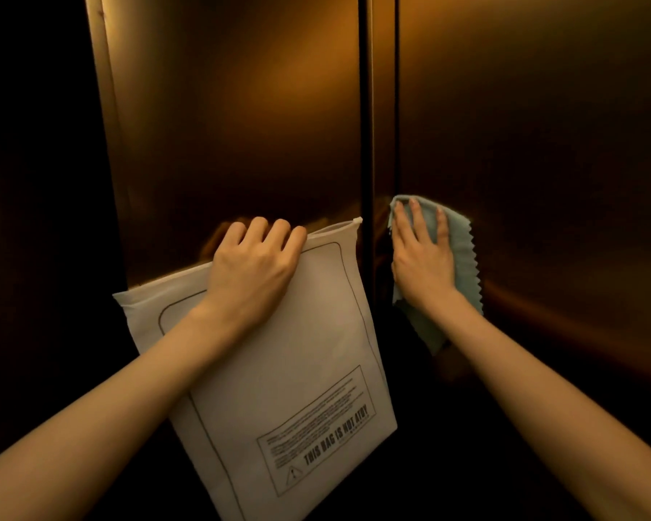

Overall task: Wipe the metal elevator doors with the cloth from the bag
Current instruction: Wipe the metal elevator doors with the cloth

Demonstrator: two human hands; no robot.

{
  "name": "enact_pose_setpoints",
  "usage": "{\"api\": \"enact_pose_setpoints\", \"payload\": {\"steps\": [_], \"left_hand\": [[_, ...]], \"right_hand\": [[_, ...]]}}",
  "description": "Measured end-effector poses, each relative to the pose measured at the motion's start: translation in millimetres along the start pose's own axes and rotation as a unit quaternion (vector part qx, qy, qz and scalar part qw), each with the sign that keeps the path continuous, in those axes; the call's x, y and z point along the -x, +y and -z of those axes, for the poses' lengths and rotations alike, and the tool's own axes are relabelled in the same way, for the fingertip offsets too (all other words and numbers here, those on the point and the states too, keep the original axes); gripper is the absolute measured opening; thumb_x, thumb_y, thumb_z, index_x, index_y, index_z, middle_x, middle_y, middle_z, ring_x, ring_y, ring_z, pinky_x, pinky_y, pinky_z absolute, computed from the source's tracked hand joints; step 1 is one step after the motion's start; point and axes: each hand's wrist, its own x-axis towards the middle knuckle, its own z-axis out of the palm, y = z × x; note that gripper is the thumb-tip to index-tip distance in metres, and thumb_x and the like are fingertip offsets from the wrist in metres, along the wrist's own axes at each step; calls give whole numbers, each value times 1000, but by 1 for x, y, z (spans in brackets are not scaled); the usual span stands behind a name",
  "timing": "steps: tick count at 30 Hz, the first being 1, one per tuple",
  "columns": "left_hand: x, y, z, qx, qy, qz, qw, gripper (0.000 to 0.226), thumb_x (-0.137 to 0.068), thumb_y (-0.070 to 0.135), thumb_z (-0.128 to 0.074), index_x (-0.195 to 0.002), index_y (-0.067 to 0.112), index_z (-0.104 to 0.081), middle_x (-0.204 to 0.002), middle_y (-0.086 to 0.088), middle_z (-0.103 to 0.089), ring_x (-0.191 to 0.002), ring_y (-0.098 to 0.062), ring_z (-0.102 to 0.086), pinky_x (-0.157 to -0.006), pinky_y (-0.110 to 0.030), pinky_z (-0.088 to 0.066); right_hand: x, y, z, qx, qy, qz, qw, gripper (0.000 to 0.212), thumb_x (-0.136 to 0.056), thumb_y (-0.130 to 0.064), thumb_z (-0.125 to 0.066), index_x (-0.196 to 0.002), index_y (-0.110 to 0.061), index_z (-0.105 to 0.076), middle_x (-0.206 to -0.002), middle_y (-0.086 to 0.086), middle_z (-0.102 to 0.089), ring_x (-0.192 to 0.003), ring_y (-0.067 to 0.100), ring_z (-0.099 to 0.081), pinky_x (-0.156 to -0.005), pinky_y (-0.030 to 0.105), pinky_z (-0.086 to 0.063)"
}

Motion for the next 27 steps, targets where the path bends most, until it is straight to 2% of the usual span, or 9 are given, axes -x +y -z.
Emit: {"api": "enact_pose_setpoints", "payload": {"steps": [4,8,11,15,21,27], "left_hand": [[2,-1,-1,-7,5,-6,1000,26,-83,7,-50,-107,2,-60,-93,-19,-63,-76,-34,-58,-60,-37,-45],[5,-4,-3,-28,1,-10,1000,24,-81,6,-56,-105,4,-61,-97,-18,-61,-78,-33,-57,-60,-35,-43],[3,-5,-4,-52,0,-21,998,24,-80,7,-55,-102,6,-62,-98,-16,-61,-80,-32,-56,-61,-35,-43],[-8,-8,-7,-69,-4,-17,997,26,-76,10,-58,-101,9,-62,-101,-14,-62,-83,-31,-57,-63,-35,-43],[-34,-13,-9,-76,17,-1,997,23,-73,10,-59,-96,9,-63,-98,-14,-62,-84,-32,-57,-64,-36,-43],[-55,-22,-5,-76,39,-1,996,24,-72,8,-51,-92,10,-63,-93,-12,-62,-82,-30,-57,-64,-35,-43]], "right_hand": [[43,-15,-21,26,-32,43,998,80,-87,-27,-57,-144,5,-11,-155,24,-4,-143,38,2,-109,54,13],[72,-25,-31,64,-76,81,992,73,-91,-21,-51,-140,10,-8,-152,28,-12,-141,42,-11,-113,48,-7],[58,-10,-27,82,-48,117,989,70,-93,-22,-46,-142,6,-5,-154,26,-5,-143,40,-4,-110,49,3],[2,21,0,98,25,82,992,68,-91,-40,-34,-145,-8,-6,-158,12,-6,-144,32,4,-108,53,18],[-67,38,25,83,63,42,994,65,-97,-38,-26,-148,-4,-6,-158,12,-3,-145,26,3,-113,51,9],[-23,17,-5,43,62,61,995,64,-97,-32,-28,-145,3,-2,-156,20,0,-144,34,4,-111,49,12]]}}
